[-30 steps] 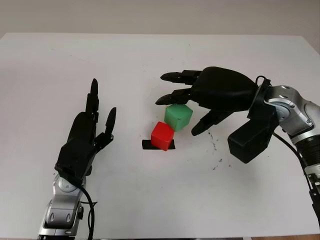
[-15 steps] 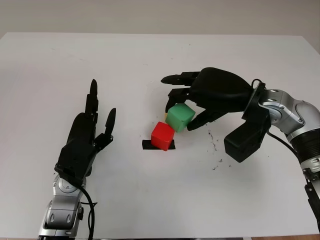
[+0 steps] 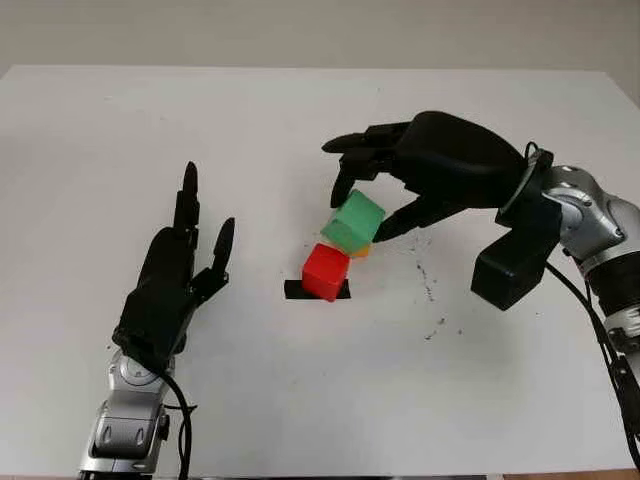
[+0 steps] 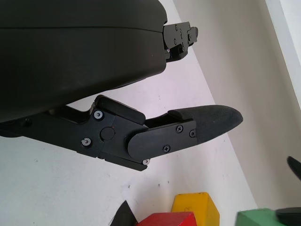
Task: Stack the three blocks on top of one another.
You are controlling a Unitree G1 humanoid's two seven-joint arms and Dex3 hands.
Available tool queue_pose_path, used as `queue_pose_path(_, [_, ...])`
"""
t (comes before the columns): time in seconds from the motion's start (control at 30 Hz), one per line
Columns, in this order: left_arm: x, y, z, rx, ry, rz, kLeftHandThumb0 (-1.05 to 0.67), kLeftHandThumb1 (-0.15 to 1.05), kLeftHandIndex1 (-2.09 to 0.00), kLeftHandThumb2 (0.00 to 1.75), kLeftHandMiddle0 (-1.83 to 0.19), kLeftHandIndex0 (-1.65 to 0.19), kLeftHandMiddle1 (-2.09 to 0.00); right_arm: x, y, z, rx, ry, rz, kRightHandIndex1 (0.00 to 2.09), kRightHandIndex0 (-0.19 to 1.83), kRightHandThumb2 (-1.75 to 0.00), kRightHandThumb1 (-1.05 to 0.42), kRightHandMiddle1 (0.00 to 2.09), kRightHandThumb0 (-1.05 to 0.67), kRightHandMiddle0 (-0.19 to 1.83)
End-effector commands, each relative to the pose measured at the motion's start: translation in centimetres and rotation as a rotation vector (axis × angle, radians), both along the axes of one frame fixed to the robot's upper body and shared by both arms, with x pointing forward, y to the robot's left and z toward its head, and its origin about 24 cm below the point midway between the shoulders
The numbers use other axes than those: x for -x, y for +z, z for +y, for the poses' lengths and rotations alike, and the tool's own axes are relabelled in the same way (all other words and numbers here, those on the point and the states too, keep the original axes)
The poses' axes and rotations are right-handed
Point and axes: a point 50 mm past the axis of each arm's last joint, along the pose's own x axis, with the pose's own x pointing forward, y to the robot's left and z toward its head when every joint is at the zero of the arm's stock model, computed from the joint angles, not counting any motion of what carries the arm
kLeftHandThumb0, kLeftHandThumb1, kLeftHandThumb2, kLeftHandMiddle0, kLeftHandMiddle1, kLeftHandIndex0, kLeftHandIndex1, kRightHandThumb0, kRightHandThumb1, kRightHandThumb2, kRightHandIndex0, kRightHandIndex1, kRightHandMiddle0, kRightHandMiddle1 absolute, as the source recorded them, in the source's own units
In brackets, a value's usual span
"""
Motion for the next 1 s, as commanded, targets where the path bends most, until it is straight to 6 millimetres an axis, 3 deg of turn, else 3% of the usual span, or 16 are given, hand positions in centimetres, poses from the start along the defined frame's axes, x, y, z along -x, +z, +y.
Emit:
queue_pose_path(0.0, [0.0,0.2,-0.1,0.003,-0.005,-0.009,-0.78,1.05,-0.05,0.66,0.16,0.17,-0.05,0.1,2.0,-1.2,-0.029,-0.04,-0.019,0.1,0.5,-0.05,-0.88,1.29,-0.36,0.51])
queue_pose_path(0.2, [-0.1,0.1,-0.1,0.01,-0.006,-0.013,-0.77,1.05,-0.05,0.66,0.16,0.18,-0.05,0.0,2.6,-3.7,0.026,-0.163,0.088,0.05,0.42,-0.06,-0.91,1.25,-0.35,0.47])
queue_pose_path(0.4, [-0.1,0.1,-0.1,0.016,-0.008,-0.007,-0.78,1.05,-0.05,0.66,0.16,0.18,-0.05,0.0,1.2,-5.0,0.137,-0.25,0.181,0.03,0.38,-0.06,-0.93,1.17,-0.35,0.47])
queue_pose_path(0.7, [0.1,0.2,0.1,-0.001,0.002,-0.014,-0.78,1.05,-0.06,0.66,0.14,0.17,-0.06,0.2,-0.8,-5.6,0.33,-0.31,0.343,0.02,0.25,-0.06,-1.0,1.28,-0.39,0.36])
queue_pose_path(0.97, [0.1,0.2,0.2,-0.011,0.003,-0.009,-0.78,1.05,-0.06,0.67,0.14,0.17,-0.06,0.3,-3.2,-5.4,0.328,-0.288,0.463,0.04,0.23,-0.05,-0.99,1.42,-0.46,0.36])
